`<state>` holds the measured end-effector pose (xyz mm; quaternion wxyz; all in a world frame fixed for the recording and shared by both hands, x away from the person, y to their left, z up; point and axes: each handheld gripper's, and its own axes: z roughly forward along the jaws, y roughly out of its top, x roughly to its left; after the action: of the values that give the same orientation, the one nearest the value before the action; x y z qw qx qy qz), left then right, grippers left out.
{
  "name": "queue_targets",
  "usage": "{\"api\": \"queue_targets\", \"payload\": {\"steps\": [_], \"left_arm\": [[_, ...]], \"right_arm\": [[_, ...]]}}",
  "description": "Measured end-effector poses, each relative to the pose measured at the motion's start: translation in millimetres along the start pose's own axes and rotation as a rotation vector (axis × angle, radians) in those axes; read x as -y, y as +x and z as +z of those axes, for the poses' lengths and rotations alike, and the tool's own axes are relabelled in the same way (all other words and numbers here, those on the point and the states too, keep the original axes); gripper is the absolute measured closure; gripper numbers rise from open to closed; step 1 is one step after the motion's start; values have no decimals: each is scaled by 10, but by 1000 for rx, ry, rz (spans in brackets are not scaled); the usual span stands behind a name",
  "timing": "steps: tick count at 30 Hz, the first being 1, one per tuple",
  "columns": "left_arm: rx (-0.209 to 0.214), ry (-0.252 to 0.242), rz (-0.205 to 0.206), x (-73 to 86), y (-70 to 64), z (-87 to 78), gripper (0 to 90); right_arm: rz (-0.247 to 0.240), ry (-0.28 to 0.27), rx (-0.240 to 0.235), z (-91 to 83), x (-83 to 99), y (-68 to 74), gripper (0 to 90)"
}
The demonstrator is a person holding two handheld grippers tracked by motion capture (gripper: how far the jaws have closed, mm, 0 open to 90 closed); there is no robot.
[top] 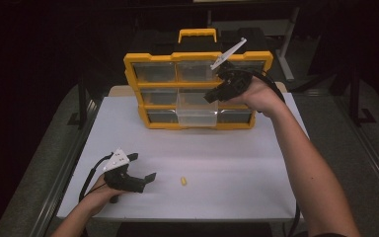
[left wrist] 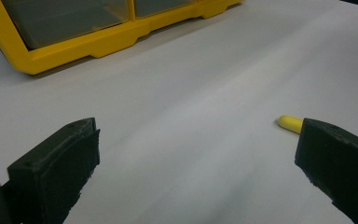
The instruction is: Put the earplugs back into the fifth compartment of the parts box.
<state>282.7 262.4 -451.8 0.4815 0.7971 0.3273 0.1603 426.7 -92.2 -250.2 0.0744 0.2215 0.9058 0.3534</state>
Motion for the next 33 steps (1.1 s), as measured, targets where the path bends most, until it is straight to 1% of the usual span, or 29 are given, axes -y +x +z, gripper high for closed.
{"api": "queue_targets", "payload": {"steps": [2, 4, 11, 12, 14, 15, 17, 21, 24, 33], "left_arm": [[0, 0, -1, 1, 1, 2, 0], [0, -2, -2, 1, 1, 3, 0], [0, -2, -1, 1, -1, 1, 0], [0, -2, -2, 0, 1, 1, 0], [2, -2, -3, 0, 1, -2, 0], [1, -3, -5, 1, 0, -3, 0], [1, -5, -4, 2, 6, -1, 0], [0, -5, -6, 2, 7, 0, 0], [-1, -3, -7, 1, 4, -1, 0], [-2, -5, -6, -2, 8, -10, 0]], "right_arm": [[0, 2, -3, 26, -13, -3, 791], [1, 12, -7, 117, -41, -20, 789], [3, 45, -17, 300, -71, -29, 780], [7, 48, -16, 321, -73, -31, 763], [19, 52, -16, 353, -76, -37, 696], [21, 48, -15, 359, -78, -40, 687], [23, 34, -19, 352, -81, -46, 699], [36, 28, -18, 302, -79, -57, 826], [48, 15, -17, 240, -65, -70, 883], [55, -1, -7, 14, 16, -86, 885]]}}
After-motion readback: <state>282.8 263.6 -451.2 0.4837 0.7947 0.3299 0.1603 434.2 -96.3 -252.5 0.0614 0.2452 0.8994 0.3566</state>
